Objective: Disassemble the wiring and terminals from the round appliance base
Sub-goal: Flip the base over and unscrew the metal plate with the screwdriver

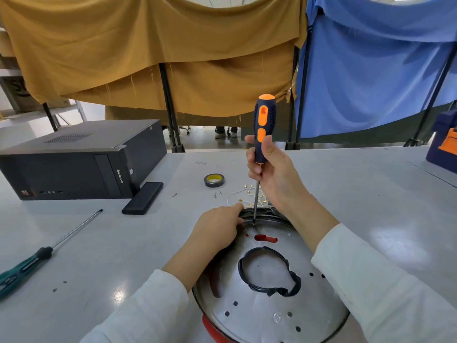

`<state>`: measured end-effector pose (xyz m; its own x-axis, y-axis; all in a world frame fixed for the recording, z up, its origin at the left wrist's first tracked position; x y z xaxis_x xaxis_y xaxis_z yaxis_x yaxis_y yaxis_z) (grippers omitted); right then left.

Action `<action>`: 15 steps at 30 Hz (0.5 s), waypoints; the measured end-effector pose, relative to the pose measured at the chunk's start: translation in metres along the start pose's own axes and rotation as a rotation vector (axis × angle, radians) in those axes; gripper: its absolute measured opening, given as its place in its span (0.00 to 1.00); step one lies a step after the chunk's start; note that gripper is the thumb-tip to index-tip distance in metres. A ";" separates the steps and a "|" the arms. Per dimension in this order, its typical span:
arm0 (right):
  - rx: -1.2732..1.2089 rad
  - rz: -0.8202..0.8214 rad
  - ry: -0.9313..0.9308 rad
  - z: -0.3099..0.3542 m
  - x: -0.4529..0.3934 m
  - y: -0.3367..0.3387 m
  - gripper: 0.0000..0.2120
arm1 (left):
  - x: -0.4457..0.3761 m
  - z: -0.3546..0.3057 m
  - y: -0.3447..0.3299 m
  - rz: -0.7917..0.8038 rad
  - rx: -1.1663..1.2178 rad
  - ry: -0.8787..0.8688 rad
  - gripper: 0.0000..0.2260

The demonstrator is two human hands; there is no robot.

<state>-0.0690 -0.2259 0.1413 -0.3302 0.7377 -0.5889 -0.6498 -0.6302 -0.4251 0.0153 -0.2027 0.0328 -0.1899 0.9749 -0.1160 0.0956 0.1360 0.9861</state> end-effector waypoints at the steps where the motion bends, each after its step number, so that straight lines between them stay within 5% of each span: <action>1: 0.003 0.000 -0.012 -0.001 0.000 -0.001 0.17 | 0.000 0.000 0.000 -0.002 0.001 0.001 0.06; 6: 0.060 0.000 -0.017 -0.003 0.005 -0.003 0.06 | 0.001 -0.001 0.001 -0.006 -0.005 0.004 0.05; 15: 0.059 -0.012 0.057 -0.001 0.008 0.007 0.11 | 0.003 0.000 0.003 -0.021 0.025 0.003 0.02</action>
<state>-0.0751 -0.2246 0.1334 -0.2843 0.7289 -0.6228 -0.6930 -0.6052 -0.3919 0.0151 -0.1992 0.0350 -0.1947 0.9713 -0.1363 0.1162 0.1609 0.9801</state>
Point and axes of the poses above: each hand's wrist, its own x-axis away from the middle knuckle, its own y-axis out of the back of the hand, z = x × y, the point moved 10 cm from there along -x, towards the middle knuckle, and after that the axes turned 11 degrees about y, right-handed, at the moved point
